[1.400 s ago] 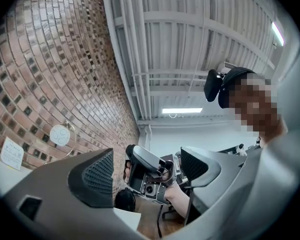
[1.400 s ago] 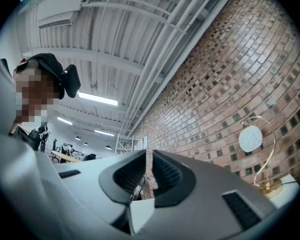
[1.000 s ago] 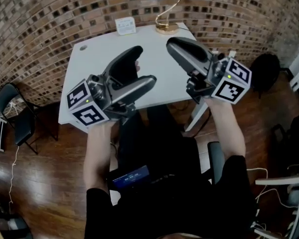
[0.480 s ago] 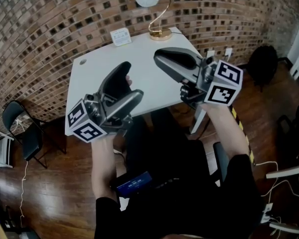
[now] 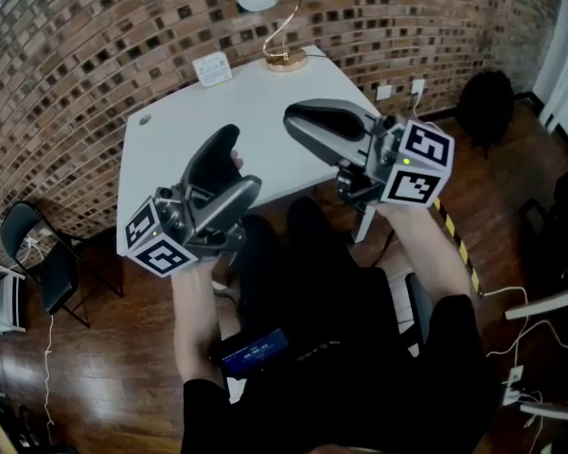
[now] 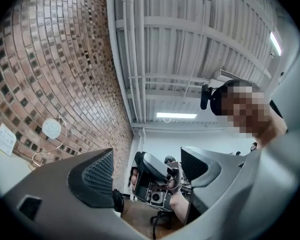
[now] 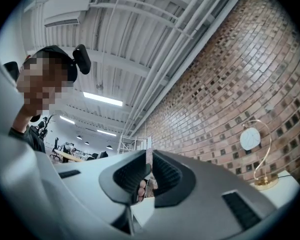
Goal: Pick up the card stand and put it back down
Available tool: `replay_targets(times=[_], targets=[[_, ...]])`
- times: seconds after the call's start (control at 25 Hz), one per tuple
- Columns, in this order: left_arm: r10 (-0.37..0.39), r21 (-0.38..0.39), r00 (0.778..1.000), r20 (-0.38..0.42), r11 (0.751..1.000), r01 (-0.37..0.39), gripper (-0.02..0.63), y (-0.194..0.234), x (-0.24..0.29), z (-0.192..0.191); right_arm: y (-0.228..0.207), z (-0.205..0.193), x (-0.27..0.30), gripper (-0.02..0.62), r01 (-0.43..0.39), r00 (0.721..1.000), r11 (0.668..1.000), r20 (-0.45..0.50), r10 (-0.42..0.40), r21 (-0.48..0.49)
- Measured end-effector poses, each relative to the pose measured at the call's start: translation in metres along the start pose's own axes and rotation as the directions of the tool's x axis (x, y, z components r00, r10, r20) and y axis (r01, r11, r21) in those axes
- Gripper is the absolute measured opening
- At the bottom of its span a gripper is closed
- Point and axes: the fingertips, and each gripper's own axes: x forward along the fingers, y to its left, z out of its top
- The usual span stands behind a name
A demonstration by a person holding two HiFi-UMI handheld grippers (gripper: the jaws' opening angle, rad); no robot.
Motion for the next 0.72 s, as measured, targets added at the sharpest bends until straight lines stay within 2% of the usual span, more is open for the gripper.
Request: replay_targets(times=[0.32,0.72], targets=[[-0.008,-0.002,1.000,-0.006,1.000,0.008,0.414,-0.050,0.002,-0.018,0.050,0.005,-0.027,0.057,-0.001,1.000,1.000,-0.011,0.001,-0.013],[0.023,0.036,1.000,-0.003,0.999,-0.022,0.414,-0.099,-0.010,-0.019,0.118,0.013,-0.032,0.028,-0.092,0.996,0.995,0.003,0.092,-0.029]])
